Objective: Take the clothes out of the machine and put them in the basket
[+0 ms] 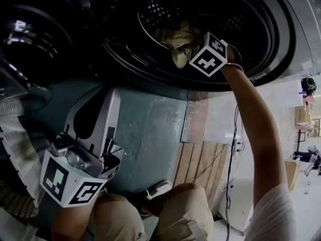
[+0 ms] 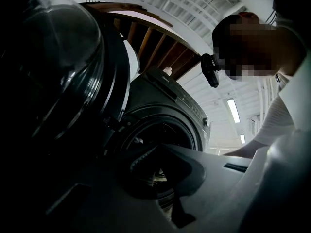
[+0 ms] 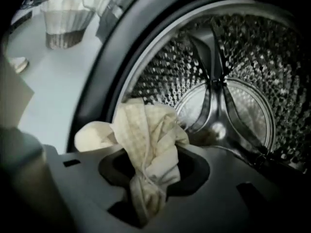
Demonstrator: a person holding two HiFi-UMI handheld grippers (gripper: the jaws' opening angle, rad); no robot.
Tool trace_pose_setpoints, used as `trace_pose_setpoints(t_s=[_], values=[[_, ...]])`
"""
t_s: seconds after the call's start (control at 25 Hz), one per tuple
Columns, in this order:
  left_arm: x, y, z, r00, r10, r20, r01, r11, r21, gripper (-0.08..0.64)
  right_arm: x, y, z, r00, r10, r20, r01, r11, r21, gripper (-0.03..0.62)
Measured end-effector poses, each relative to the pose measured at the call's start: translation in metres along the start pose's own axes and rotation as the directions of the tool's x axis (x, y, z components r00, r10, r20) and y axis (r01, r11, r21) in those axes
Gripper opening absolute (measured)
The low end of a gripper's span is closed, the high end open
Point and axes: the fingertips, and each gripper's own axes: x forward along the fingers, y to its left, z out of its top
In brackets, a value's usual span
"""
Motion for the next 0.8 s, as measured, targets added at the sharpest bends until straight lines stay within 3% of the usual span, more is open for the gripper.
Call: trace_pose_setpoints(t_s=[0.2,0.4,0.8], values=[[-0.007,-0.033,0.043,0.996,0.062,-0.071,-0.064,0.998,-0.024,0.014,-0.047,0.009,0.022,0.996,0.040,0.076,-0.041,0.999,0.016,0.171],[-0.023,-0.051,0.093,0.984,0.152,-0.097,-0.158,0.986,-0.056,0.014,-0.106,0.011,0.040,0.989,0.083,0.125,-0.098,0.988,0.119,0.169],[-0.041,-0.090,0.211,0.954,0.263,-0.144,-0.271,0.962,-0.039,0.014,-0.241,0.001,0.053,0.969,0.178,0.170,-0.212,0.956,0.204,0.169]])
